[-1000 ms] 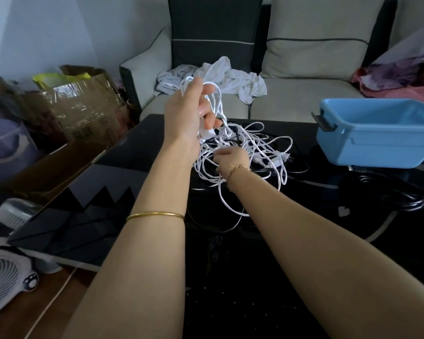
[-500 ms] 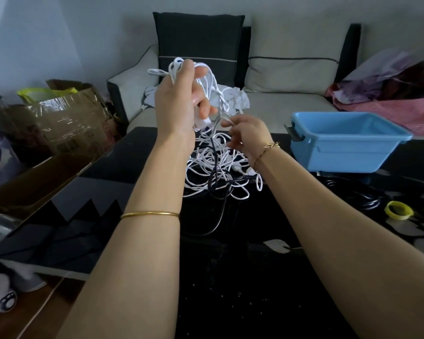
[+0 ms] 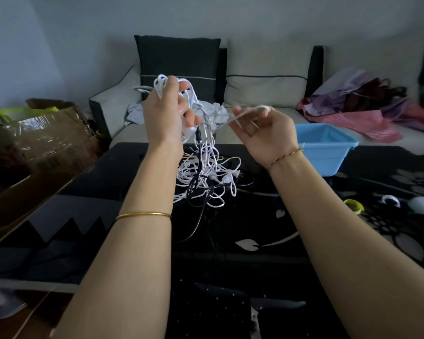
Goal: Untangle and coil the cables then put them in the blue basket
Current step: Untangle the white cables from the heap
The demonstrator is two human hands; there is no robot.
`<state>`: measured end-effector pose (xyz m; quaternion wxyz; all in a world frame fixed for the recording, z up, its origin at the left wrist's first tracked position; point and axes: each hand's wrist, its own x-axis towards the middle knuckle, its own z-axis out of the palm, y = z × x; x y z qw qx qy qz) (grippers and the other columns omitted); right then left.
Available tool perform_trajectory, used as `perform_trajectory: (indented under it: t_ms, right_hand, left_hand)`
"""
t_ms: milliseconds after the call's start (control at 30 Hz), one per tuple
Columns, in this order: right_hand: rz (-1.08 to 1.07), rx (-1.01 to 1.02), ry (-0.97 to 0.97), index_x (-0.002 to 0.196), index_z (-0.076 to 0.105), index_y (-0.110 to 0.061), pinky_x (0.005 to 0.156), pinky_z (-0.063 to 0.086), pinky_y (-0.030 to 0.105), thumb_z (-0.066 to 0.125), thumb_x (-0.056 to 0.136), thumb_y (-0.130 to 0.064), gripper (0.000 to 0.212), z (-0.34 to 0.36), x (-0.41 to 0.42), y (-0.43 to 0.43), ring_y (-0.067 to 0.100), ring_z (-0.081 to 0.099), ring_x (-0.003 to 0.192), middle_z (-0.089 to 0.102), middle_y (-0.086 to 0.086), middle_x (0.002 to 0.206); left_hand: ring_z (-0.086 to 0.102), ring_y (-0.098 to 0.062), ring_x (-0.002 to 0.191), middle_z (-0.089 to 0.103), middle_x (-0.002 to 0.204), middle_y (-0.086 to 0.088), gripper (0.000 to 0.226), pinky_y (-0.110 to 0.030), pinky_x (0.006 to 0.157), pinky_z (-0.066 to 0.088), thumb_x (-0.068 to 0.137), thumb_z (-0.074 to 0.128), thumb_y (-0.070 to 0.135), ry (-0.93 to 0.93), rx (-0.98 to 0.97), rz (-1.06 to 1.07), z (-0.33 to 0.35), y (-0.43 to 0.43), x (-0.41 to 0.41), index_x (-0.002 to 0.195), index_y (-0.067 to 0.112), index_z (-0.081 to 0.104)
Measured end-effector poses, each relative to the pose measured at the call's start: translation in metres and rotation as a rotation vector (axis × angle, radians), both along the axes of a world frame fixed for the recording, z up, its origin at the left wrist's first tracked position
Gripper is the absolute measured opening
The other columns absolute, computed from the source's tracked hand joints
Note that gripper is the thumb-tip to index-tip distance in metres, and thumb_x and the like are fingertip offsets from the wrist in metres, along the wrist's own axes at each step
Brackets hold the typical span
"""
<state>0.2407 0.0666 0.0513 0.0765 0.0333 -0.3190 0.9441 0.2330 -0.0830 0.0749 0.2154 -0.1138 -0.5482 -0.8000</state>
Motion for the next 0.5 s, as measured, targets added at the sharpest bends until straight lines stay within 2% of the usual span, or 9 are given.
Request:
perform_trajectory:
  t_ms: [33,100,167,233,300,367,433,500]
  right_hand:
    - [-0.020,-0.052,-0.041,0.053,0.038,-0.011,0.062,0.054,0.030,0.027,0.086,0.001,0.037,-0.003,0.003,0.004,0.019,0.056,0.047,0.047,0.005,0.051]
    - [-0.048,-0.013,-0.157,0.056,0.034,-0.014,0.037,0.034,0.014,0.026,0.075,0.003,0.027,-0.012,0.005,0.014,0.011,0.030,0.028,0.033,0.001,0.046]
    - [0.006,0.149,-0.303,0.058,0.033,-0.017,0.029,0.014,0.011,0.027,0.067,-0.001,0.019,-0.025,0.002,0.027,0.007,0.018,0.024,0.032,-0.001,0.045]
    - [0.048,0.424,-0.478,0.059,0.035,-0.016,0.027,0.010,0.010,0.023,0.081,-0.001,0.029,-0.038,0.002,0.040,0.006,0.017,0.021,0.038,0.001,0.052]
    - [0.005,0.848,-0.602,0.061,0.039,-0.012,0.026,0.018,0.009,0.025,0.093,-0.005,0.036,-0.054,0.001,0.054,0.006,0.025,0.021,0.045,0.005,0.053]
    - [-0.051,1.332,-0.667,0.065,0.044,-0.011,0.034,0.035,0.017,0.040,0.092,-0.004,0.029,-0.076,-0.002,0.066,0.009,0.043,0.038,0.051,0.005,0.056]
    - [-0.001,1.613,-0.699,0.067,0.048,-0.011,0.044,0.044,0.021,0.053,0.087,-0.003,0.022,-0.093,-0.005,0.071,0.015,0.050,0.051,0.053,0.005,0.064]
    - [0.056,1.848,-0.689,0.066,0.049,-0.010,0.053,0.048,0.028,0.053,0.087,-0.008,0.021,-0.100,-0.006,0.065,0.022,0.056,0.061,0.057,0.009,0.071]
  left_hand:
    - [0.037,-0.009,0.034,0.037,0.042,0.009,0.029,-0.025,0.047,0.046,0.100,0.043,0.022,-0.002,0.000,0.015,0.000,0.000,0.000,0.079,0.009,0.059]
    - [0.037,-0.010,0.034,0.037,0.042,0.008,0.028,-0.025,0.047,0.046,0.099,0.044,0.022,-0.005,0.004,0.040,0.000,0.000,0.000,0.079,0.009,0.058]
    - [0.036,-0.011,0.035,0.037,0.043,0.007,0.027,-0.025,0.046,0.045,0.099,0.044,0.021,-0.005,0.014,0.058,0.000,0.000,-0.001,0.079,0.008,0.058]
    - [0.036,-0.012,0.034,0.036,0.045,0.005,0.026,-0.026,0.046,0.046,0.098,0.044,0.020,-0.004,0.021,0.071,0.000,0.001,-0.001,0.079,0.008,0.058]
    - [0.036,-0.012,0.034,0.036,0.046,0.004,0.026,-0.027,0.047,0.046,0.098,0.044,0.019,-0.006,0.019,0.079,-0.001,0.002,-0.002,0.078,0.008,0.058]
    - [0.037,-0.011,0.034,0.036,0.045,0.005,0.026,-0.025,0.047,0.046,0.098,0.044,0.020,-0.012,0.005,0.082,-0.002,0.003,-0.002,0.079,0.008,0.058]
    - [0.037,-0.010,0.034,0.037,0.043,0.006,0.027,-0.024,0.046,0.046,0.098,0.044,0.020,-0.020,-0.018,0.082,-0.003,0.004,-0.002,0.079,0.008,0.059]
    - [0.037,-0.010,0.034,0.037,0.045,0.005,0.028,-0.024,0.047,0.047,0.098,0.044,0.021,-0.027,-0.030,0.067,-0.004,0.005,-0.003,0.077,0.009,0.059]
